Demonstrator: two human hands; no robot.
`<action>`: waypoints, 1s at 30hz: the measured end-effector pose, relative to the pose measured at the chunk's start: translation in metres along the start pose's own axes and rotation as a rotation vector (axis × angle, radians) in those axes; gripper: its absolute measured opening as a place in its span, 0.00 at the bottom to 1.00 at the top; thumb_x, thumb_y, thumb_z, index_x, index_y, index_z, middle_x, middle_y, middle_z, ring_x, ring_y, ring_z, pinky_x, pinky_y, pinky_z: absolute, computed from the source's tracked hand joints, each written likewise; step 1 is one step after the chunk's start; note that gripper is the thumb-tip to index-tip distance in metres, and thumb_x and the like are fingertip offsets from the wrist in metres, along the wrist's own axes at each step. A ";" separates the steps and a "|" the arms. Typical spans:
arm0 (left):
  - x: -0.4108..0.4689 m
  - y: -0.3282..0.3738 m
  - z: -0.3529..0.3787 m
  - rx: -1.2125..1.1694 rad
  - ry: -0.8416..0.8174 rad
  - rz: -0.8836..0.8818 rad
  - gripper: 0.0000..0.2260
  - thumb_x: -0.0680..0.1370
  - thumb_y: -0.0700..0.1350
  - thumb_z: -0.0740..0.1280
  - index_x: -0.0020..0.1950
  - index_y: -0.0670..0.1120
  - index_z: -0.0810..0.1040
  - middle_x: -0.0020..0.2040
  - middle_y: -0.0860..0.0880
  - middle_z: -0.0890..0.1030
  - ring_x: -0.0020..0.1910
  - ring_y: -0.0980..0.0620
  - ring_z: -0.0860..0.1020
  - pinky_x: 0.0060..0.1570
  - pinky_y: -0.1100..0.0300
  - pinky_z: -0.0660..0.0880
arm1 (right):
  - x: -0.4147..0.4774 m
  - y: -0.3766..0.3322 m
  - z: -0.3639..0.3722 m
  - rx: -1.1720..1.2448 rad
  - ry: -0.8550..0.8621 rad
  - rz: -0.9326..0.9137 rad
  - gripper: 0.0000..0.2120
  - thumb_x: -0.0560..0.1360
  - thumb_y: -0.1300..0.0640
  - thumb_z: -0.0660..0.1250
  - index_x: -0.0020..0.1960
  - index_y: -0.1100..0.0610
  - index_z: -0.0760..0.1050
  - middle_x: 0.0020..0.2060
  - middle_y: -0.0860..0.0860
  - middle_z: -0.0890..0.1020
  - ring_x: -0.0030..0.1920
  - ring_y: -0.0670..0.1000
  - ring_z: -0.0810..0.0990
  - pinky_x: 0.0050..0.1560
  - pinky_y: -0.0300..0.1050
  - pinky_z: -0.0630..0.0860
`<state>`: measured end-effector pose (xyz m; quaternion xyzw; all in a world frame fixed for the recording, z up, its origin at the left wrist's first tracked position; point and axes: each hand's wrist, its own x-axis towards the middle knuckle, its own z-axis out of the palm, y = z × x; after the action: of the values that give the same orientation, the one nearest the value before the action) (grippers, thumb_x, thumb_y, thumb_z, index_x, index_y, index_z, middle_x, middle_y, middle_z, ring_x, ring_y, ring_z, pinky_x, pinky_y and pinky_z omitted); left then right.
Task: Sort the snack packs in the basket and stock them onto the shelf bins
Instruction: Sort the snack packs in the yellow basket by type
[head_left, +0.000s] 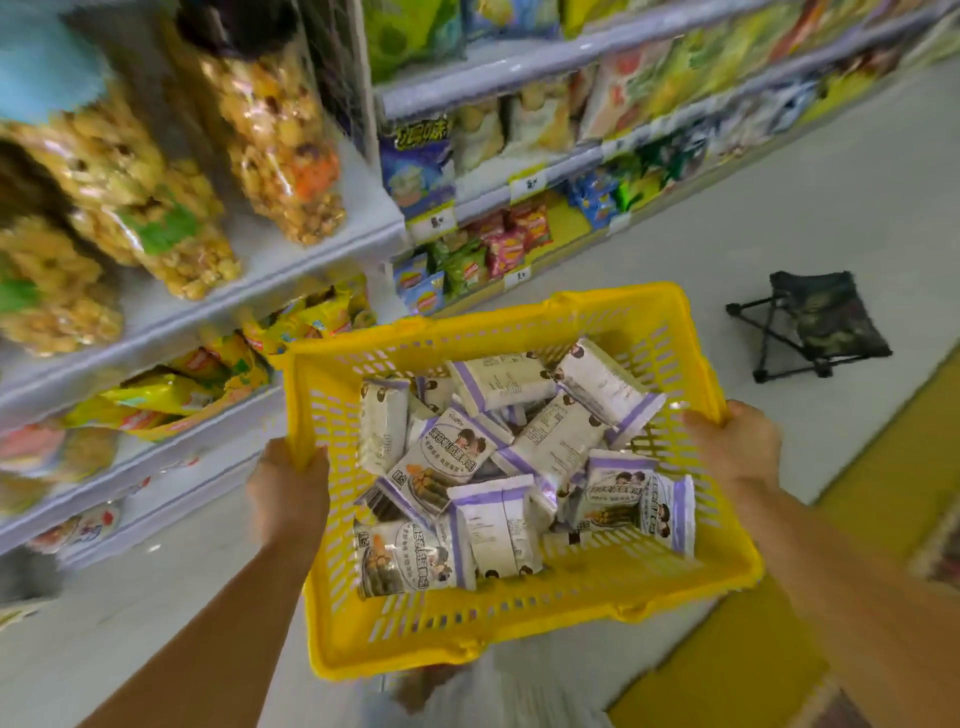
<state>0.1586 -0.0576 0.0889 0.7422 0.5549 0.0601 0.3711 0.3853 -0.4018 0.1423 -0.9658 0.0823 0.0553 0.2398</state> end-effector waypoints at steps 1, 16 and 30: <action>-0.005 0.021 -0.001 0.000 -0.005 0.032 0.12 0.78 0.47 0.66 0.54 0.38 0.74 0.44 0.38 0.77 0.44 0.36 0.77 0.36 0.52 0.66 | 0.004 0.005 -0.020 0.026 0.022 0.024 0.12 0.72 0.58 0.68 0.33 0.61 0.72 0.28 0.58 0.74 0.34 0.60 0.74 0.36 0.46 0.66; -0.087 0.331 0.154 0.105 -0.161 0.496 0.10 0.78 0.46 0.67 0.43 0.40 0.73 0.34 0.45 0.71 0.36 0.44 0.69 0.34 0.53 0.64 | 0.135 0.154 -0.227 0.177 0.266 0.285 0.13 0.72 0.60 0.71 0.31 0.61 0.72 0.22 0.52 0.70 0.25 0.51 0.68 0.25 0.42 0.60; -0.095 0.598 0.315 0.116 -0.360 0.730 0.11 0.77 0.45 0.68 0.48 0.36 0.77 0.41 0.36 0.78 0.44 0.36 0.77 0.38 0.53 0.65 | 0.298 0.200 -0.327 0.129 0.422 0.428 0.12 0.72 0.58 0.70 0.39 0.69 0.79 0.30 0.63 0.79 0.33 0.61 0.77 0.37 0.52 0.72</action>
<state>0.7464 -0.3575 0.2627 0.9086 0.1840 0.0257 0.3740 0.6626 -0.7702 0.2949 -0.8995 0.3350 -0.1025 0.2610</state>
